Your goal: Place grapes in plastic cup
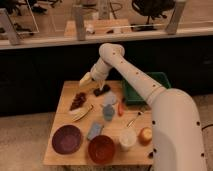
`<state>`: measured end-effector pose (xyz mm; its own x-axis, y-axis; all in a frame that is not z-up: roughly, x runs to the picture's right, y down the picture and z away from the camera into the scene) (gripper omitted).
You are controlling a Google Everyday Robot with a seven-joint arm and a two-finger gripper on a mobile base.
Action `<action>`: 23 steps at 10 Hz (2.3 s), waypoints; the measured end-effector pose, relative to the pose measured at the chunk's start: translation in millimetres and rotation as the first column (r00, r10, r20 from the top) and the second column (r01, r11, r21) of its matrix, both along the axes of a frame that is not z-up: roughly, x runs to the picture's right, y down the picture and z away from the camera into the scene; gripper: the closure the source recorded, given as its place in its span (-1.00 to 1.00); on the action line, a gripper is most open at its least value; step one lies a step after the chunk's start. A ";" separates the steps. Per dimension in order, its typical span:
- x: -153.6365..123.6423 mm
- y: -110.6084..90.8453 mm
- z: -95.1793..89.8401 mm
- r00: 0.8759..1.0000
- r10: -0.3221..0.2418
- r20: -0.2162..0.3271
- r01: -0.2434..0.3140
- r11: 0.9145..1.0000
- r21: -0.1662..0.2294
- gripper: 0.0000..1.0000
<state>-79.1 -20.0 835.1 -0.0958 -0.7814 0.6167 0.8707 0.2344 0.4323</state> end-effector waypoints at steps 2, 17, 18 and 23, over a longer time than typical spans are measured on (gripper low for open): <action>1.8 -0.3 0.1 1.000 0.002 -0.002 -0.002 1.000 0.001 -0.60; -26.7 35.8 63.4 0.997 0.057 -0.058 -0.051 0.992 0.113 -0.60; -29.6 37.8 63.3 0.998 0.055 -0.044 -0.050 0.993 0.110 -0.60; -55.4 71.8 89.9 1.000 0.027 -0.002 -0.027 0.998 0.056 -0.60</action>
